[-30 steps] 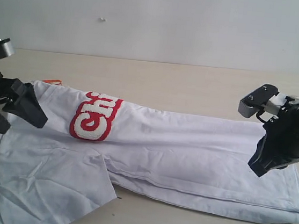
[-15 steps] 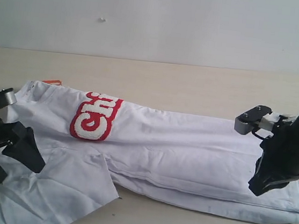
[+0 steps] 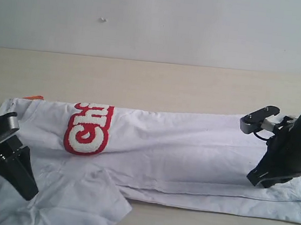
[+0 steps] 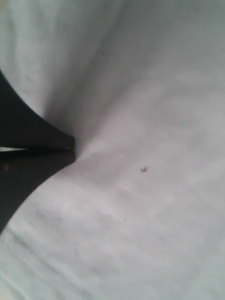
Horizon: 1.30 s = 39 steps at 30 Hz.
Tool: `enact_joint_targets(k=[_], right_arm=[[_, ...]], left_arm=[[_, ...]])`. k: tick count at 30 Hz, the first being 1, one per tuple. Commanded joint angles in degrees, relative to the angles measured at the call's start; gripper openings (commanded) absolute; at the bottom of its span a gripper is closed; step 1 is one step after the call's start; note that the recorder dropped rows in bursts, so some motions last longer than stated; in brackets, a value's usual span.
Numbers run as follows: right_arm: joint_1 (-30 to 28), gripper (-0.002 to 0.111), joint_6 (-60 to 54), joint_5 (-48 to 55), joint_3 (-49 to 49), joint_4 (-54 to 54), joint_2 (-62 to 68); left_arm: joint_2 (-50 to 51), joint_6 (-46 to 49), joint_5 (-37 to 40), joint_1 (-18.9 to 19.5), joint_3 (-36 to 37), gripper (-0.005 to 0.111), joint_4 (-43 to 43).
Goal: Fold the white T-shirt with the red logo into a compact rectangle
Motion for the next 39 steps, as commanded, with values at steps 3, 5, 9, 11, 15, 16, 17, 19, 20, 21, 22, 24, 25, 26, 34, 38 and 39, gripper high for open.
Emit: enact_joint_targets(k=[3,5,9,11,15,16,17,19,20,21,22,24,25,26,34,38,39], right_arm=[[-0.12,0.0,2.52,-5.82,0.4,-4.07,2.16],[-0.12,0.0,2.4,-5.29,0.4,-4.07,1.78],[-0.12,0.0,-0.16,-6.17,0.4,-2.37,-3.49],[-0.12,0.0,-1.34,-2.82,0.4,-2.1,-6.09],[-0.12,0.0,-6.18,0.88,0.4,2.6,-11.92],[-0.12,0.0,-6.33,1.04,0.4,2.89,-13.85],[-0.12,0.0,-6.48,1.33,0.4,3.06,-15.47],[-0.12,0.0,-6.48,1.62,0.4,4.17,-18.06],[-0.12,0.0,-6.48,1.9,0.4,5.23,-19.18],[-0.12,0.0,-6.48,2.06,0.4,5.78,-19.8],[-0.12,0.0,-6.48,2.33,0.4,6.39,-20.52],[-0.12,0.0,-6.48,2.56,0.4,6.67,-21.58],[-0.12,0.0,-6.48,2.68,0.4,6.9,-21.85],[-0.12,0.0,-6.48,2.8,0.4,6.9,-22.0],[-0.12,0.0,-6.48,2.79,0.4,8.86,-23.75],[-0.12,0.0,-6.58,2.79,0.4,9.28,-24.22],[-0.12,0.0,-6.62,2.79,0.4,9.28,-24.34]], left_arm=[[0.54,-4.6,-3.54,3.56,0.46,0.105,7.28],[-0.46,-3.91,-3.4,4.96,-0.02,0.105,4.84],[-6.36,5.26,-2.67,9.78,-0.48,0.105,-9.69],[-8.7,5.7,-0.97,10.3,-0.48,0.105,-11.59],[-10.23,5.0,-0.97,10.3,3.28,0.105,-9.53],[-10.64,3.75,-0.97,10.3,4.91,0.105,-6.97],[-10.96,2.56,-0.97,10.3,6.61,0.105,-4.46],[-13.26,2.25,-2.82,10.3,10.78,0.105,-3.31],[-15.29,3.38,-5.57,10.33,13.35,0.105,-3.41],[-17.35,4.64,-8.54,10.57,15.23,0.105,-3.84],[-19.73,5.79,-11.61,11.08,17.53,0.105,-5.14],[-23.44,5.94,-15.31,12.31,20.91,0.105,-7.85],[-24.33,6.2,-16.75,12.44,22.03,0.105,-8.55],[-24.95,6.59,-17.78,12.44,23.14,0.105,-8.87],[-24.61,17.03,-21.8,12.44,29.86,0.105,-24.13],[-23.88,17.88,-22.06,12.44,30.92,0.105,-25.46],[-23.58,17.88,-22.06,12.44,31.01,0.105,-25.62]])
